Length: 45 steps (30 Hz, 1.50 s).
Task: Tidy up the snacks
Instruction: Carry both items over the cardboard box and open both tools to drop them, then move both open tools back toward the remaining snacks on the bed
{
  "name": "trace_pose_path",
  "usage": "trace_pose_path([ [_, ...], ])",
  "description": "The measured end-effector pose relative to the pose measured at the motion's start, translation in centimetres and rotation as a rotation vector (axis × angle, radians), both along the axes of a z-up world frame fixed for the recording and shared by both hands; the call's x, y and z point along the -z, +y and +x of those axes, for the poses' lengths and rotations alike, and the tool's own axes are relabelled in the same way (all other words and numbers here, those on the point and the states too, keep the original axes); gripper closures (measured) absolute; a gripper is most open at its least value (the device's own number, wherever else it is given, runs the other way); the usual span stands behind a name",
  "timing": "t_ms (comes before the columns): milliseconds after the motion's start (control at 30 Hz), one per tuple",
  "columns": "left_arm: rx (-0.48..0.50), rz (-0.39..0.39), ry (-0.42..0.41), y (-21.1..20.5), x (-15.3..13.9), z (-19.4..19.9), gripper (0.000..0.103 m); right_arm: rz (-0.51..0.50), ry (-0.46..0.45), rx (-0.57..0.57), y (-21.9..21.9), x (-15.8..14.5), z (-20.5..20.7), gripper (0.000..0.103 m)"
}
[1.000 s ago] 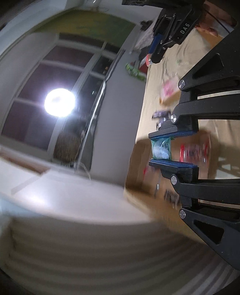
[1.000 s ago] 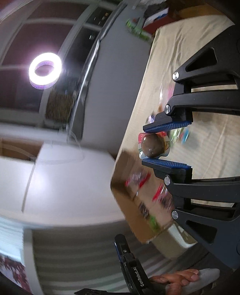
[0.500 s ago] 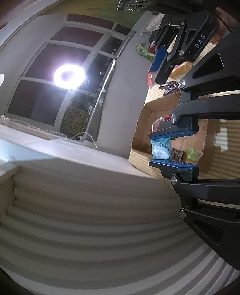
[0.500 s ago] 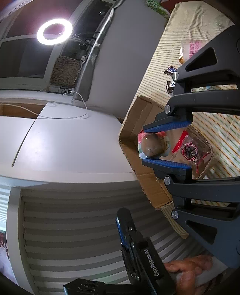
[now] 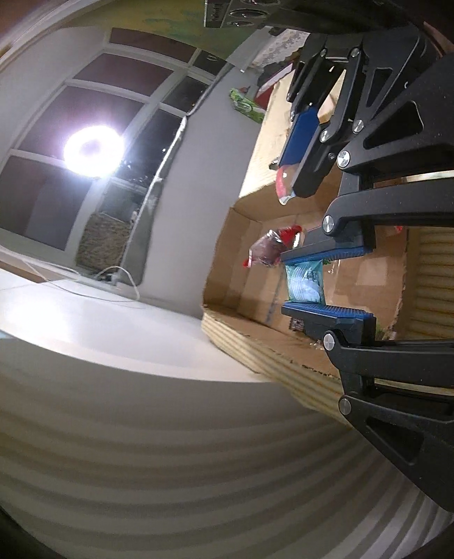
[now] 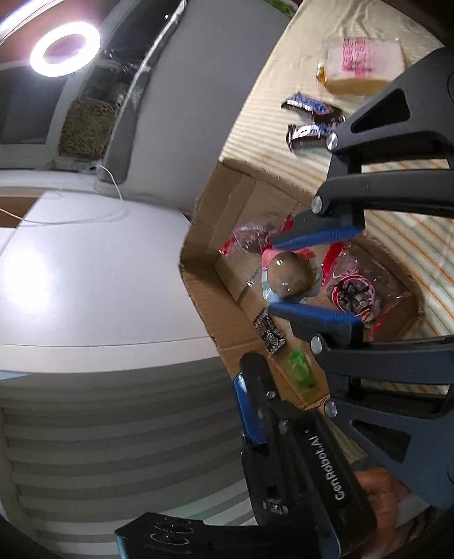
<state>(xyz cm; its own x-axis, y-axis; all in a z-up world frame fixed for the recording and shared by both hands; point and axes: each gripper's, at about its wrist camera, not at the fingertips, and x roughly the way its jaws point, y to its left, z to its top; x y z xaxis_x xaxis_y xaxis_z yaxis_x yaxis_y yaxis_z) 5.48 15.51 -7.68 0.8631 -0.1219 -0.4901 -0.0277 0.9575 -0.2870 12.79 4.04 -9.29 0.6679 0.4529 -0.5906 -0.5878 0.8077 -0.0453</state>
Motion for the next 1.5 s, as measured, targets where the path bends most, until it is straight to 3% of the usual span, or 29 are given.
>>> trace_pose_path([
  [67, 0.006, -0.004, 0.023, 0.0, 0.3, 0.4, 0.076, 0.006, -0.009, 0.011, -0.1, 0.3, 0.4, 0.059],
  [167, -0.048, 0.010, 0.035, 0.7, 0.2, 0.2, 0.046, 0.021, -0.020, 0.022, -0.5, 0.3, 0.4, 0.058],
  [200, -0.058, 0.008, 0.028, 1.0, 0.1, 0.0, 0.041, 0.022, -0.025, 0.026, -0.7, 0.2, 0.3, 0.058],
  [467, -0.101, 0.001, -0.001, 2.1, -1.4, -1.8, 0.035, 0.026, -0.041, 0.024, -1.0, -0.4, -1.6, 0.056],
  [600, -0.111, 0.003, -0.015, 2.7, -1.9, -3.0, 0.034, 0.026, -0.065, 0.015, -0.2, -1.0, -3.0, 0.038],
  [733, -0.130, 0.004, -0.027, 3.4, -2.4, -4.2, 0.034, 0.048, -0.078, 0.018, 0.3, -1.2, -4.1, 0.033],
  [800, -0.134, 0.011, -0.032, 3.5, -2.7, -4.5, 0.034, 0.059, -0.076, 0.022, 0.4, -1.3, -4.4, 0.017],
  [1033, -0.160, 0.033, -0.042, 3.3, -3.3, -4.9, 0.033, 0.090, -0.086, 0.024, -0.8, -2.0, -5.3, 0.015],
  [1267, -0.103, 0.095, -0.048, -1.2, -4.2, -4.3, 0.030, 0.146, -0.080, 0.097, -6.7, -2.0, -6.0, 0.015],
  [1500, 0.017, 0.169, -0.045, -8.3, -4.7, -3.2, 0.028, 0.205, -0.075, 0.295, -17.5, -1.5, -7.2, 0.015],
])
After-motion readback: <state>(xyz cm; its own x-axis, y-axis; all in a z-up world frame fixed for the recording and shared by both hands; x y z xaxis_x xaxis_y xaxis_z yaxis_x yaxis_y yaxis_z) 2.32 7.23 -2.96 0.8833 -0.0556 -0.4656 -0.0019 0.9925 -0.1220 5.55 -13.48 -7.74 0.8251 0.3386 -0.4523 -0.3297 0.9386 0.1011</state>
